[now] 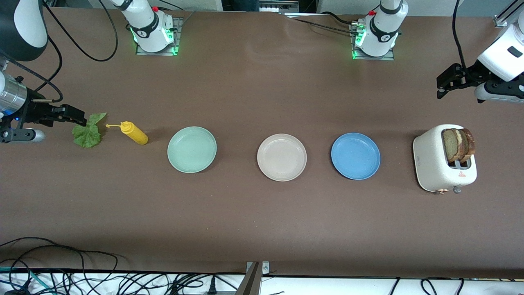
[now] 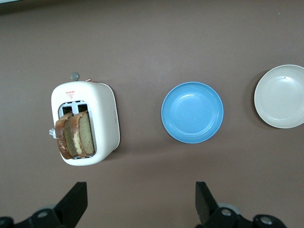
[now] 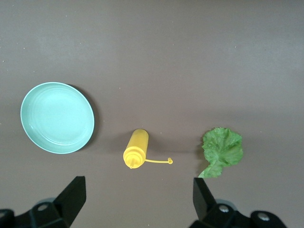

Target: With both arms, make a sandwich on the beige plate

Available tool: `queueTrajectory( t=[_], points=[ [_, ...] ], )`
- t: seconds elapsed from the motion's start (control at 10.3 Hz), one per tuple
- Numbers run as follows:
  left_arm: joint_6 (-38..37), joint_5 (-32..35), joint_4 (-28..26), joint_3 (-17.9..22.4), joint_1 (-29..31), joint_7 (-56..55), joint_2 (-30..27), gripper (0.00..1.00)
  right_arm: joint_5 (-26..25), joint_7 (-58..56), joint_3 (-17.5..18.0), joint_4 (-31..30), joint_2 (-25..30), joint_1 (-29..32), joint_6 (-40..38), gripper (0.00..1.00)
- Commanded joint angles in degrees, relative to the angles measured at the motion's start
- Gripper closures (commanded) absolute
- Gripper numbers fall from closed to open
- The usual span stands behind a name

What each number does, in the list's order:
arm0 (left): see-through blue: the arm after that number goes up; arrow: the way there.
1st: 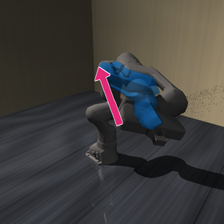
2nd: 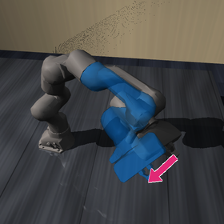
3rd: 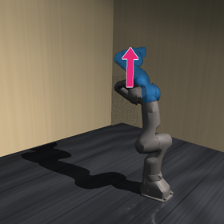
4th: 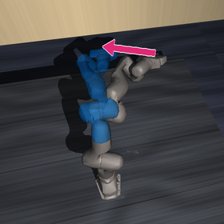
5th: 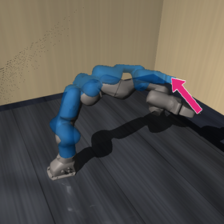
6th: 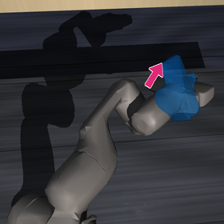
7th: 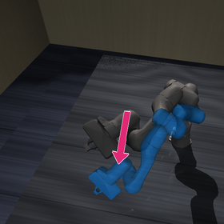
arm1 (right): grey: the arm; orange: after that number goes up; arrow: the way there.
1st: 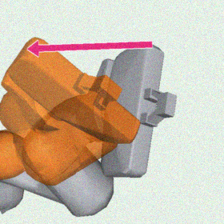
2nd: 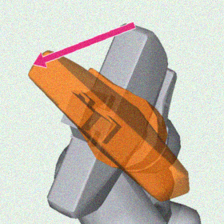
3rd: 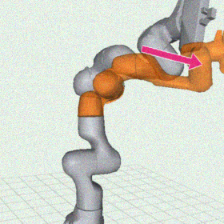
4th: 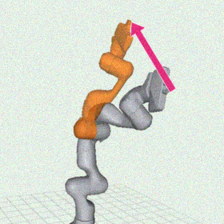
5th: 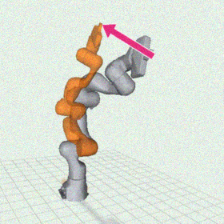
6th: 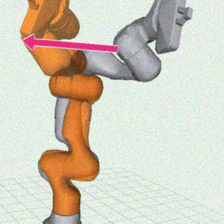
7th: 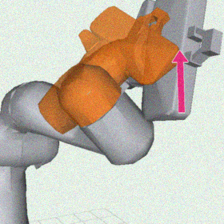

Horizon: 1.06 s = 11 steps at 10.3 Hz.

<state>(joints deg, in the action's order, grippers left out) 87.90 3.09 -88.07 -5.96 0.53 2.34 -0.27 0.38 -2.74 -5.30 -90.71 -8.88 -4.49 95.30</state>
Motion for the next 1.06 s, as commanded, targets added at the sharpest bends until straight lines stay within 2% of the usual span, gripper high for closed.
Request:
queueTrajectory(
  t=[0.0, 0.97],
  points=[
    [-0.71, -1.69, 0.45, -0.02, 0.08, -0.50, -0.09, 0.00, 0.58, -0.07, 0.20, 0.45, 0.09, 0.36, -0.29, 0.00],
    [-1.06, 0.69, 0.62, -1.25, -0.18, -0.85, 0.53, 0.00, 0.58, -0.16, 0.20, 0.45, 0.09, 0.36, -0.29, 0.00]
  ],
)
